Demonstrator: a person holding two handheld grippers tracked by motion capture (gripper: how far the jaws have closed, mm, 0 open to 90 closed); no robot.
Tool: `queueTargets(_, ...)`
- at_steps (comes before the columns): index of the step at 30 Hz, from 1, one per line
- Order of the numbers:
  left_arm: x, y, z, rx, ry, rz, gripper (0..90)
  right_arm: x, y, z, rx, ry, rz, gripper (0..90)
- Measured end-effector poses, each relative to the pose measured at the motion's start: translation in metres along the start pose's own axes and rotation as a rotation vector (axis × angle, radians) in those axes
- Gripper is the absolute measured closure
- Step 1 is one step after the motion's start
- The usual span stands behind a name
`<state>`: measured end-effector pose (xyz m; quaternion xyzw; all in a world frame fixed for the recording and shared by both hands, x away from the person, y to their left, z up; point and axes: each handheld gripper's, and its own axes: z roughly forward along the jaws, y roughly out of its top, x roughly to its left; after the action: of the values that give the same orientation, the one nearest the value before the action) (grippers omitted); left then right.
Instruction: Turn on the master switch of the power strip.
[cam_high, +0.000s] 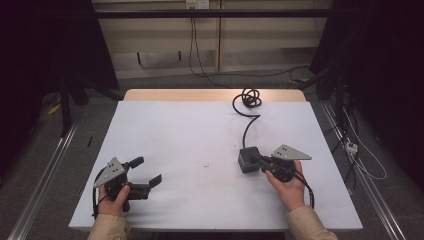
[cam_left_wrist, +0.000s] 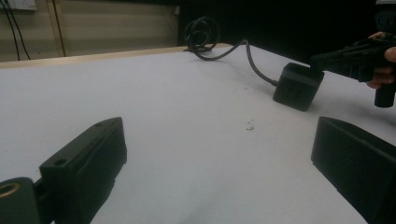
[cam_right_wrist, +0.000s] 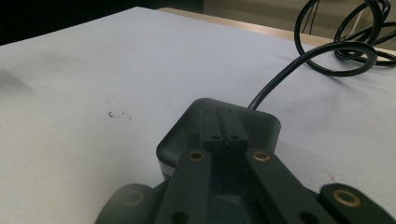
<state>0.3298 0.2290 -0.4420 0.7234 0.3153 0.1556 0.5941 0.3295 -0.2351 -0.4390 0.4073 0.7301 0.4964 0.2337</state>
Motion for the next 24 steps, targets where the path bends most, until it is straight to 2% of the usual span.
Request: queueTargets(24,-0.0003,-0.0001,0.0004,0.0,0.0,0.001,3.1,0.0006,-0.0001,0.0,0.001,-0.004,0.005,90.0)
